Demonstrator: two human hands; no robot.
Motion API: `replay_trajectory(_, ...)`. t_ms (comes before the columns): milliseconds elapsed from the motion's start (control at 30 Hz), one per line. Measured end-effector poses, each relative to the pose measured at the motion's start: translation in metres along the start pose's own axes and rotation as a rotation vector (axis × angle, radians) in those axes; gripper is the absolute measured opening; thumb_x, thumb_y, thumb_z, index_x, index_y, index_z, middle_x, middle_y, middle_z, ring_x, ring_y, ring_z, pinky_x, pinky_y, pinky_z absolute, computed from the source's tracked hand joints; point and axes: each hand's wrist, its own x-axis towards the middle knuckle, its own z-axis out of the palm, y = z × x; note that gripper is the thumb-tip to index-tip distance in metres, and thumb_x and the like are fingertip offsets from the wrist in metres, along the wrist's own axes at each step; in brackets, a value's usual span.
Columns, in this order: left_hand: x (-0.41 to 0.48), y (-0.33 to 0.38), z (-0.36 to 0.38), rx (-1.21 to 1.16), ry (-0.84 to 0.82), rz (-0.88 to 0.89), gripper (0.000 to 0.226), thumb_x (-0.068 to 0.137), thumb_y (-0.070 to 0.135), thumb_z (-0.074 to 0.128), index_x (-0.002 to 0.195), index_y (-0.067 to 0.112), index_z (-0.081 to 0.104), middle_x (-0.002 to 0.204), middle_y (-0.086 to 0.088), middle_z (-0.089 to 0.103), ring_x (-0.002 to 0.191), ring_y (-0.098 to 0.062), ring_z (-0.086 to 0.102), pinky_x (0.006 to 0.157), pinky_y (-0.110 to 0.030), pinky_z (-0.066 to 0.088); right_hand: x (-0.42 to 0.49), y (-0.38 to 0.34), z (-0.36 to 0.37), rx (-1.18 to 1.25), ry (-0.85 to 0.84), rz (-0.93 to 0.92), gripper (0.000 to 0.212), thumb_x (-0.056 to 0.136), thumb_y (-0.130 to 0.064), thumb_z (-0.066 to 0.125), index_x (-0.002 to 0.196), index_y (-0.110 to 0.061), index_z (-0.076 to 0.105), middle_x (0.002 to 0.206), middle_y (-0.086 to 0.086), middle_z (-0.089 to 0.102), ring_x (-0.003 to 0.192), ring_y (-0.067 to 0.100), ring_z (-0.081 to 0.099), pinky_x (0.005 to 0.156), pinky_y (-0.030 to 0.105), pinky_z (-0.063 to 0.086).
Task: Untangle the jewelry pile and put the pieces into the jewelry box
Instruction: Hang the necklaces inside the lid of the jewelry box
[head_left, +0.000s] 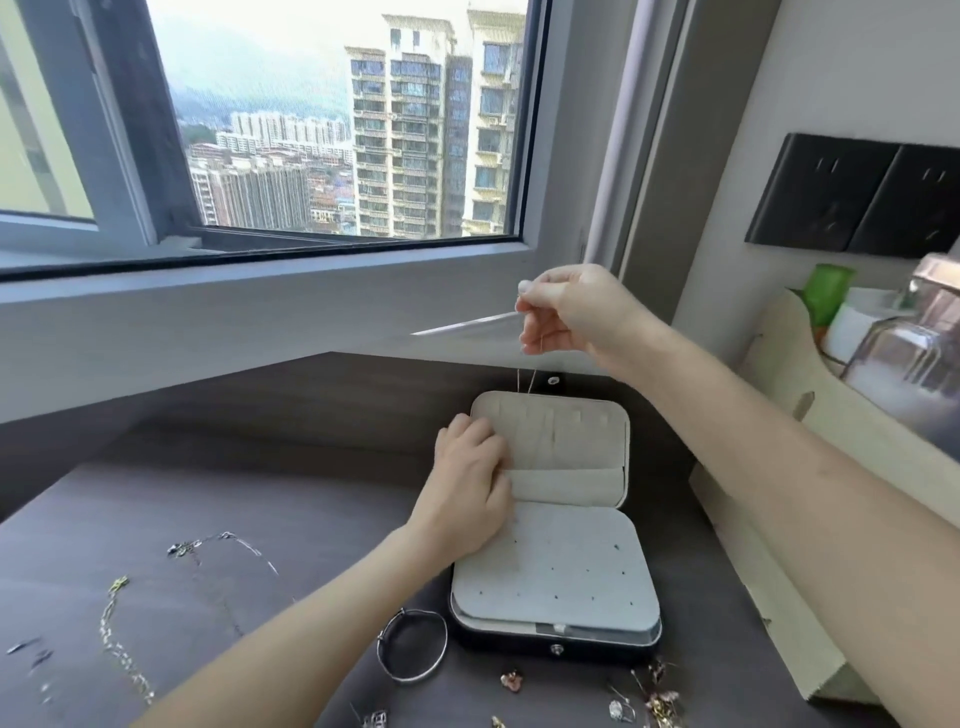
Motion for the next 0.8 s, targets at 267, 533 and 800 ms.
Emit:
replay_trajectory(267,-0.001,-0.004,0.006,0.046,0.074,0.004,0.018,0.070,0.017,0.034,0.060,0.008,0.047,0.069,-0.001,0.044,0.074,-0.019,0.033,0.063,-0.040,0.038,-0.021,0.046,0.018,-0.307,-0.039,0.002,0.019,0.093,-0.006,0.052,0.089,0.010,0.062,0.069,0.013,0.065,0.064,0.018,0.061,0.068,0.031,0.057)
replay_trajectory(533,0.027,-0.004,0.006,0.138,0.239,-0.120,0.032,0.084,0.029,0.041,0.089,0.012,0.068,0.076,-0.003,0.060,0.070,-0.026,0.049,0.063,-0.035,0.037,-0.022,0.075,0.021,-0.473,0.008,-0.036,0.016,0.093,-0.011,0.054,0.089,-0.006,0.069,0.078,0.009,0.071,0.077,0.022,0.066,0.080,0.042,0.054)
replay_trajectory(800,0.039,0.002,0.014,0.259,0.191,-0.259,0.025,0.081,0.027,0.051,0.078,0.016,0.074,0.073,-0.005,0.065,0.073,-0.030,0.054,0.068,-0.032,0.017,-0.026,0.091,0.027,-0.356,0.191,-0.042,0.016,0.090,-0.011,0.060,0.084,-0.004,0.073,0.076,0.016,0.071,0.072,0.026,0.067,0.066,0.022,0.052)
